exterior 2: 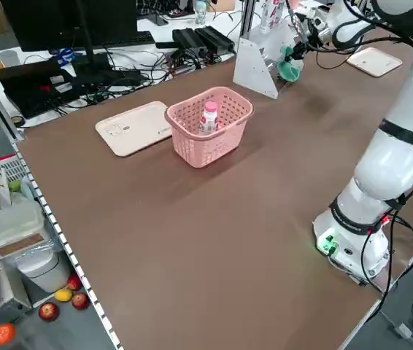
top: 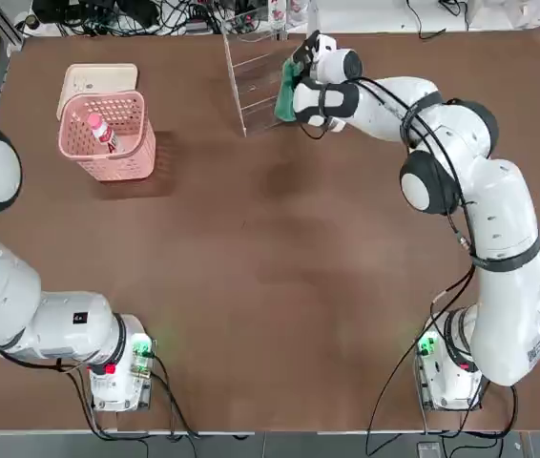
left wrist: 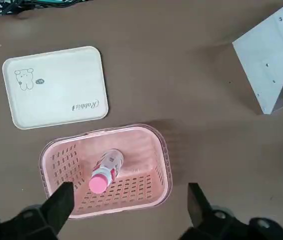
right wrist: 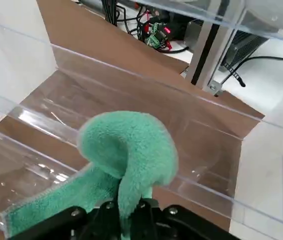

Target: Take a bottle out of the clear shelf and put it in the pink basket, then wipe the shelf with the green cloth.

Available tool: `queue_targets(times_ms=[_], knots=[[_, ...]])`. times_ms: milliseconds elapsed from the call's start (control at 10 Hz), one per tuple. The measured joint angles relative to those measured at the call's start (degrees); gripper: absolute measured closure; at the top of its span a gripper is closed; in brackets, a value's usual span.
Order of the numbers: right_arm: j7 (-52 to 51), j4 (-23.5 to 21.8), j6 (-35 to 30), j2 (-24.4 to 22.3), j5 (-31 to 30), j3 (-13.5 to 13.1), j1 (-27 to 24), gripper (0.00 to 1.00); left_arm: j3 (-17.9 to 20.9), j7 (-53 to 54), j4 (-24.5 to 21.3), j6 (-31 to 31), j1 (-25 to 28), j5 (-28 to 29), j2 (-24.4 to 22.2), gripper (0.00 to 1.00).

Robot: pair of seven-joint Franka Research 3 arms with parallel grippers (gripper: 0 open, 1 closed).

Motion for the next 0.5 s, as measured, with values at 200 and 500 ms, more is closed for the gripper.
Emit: queue_targets(times_ms=[200, 500], knots=[[1.64, 0.09, -0.01, -0.01, 3.84, 0.25, 2.82, 0.94, -0.12, 0.00, 0.00, 0.00, 0.00, 0.00, 0.00, 0.00], [6.83, 1.18, 0.59, -0.11, 6.89, 0.25, 7.12, 0.94, -0.20, 0.00, -0.03, -0.90, 0.05, 0.00, 0.00, 0.00]])
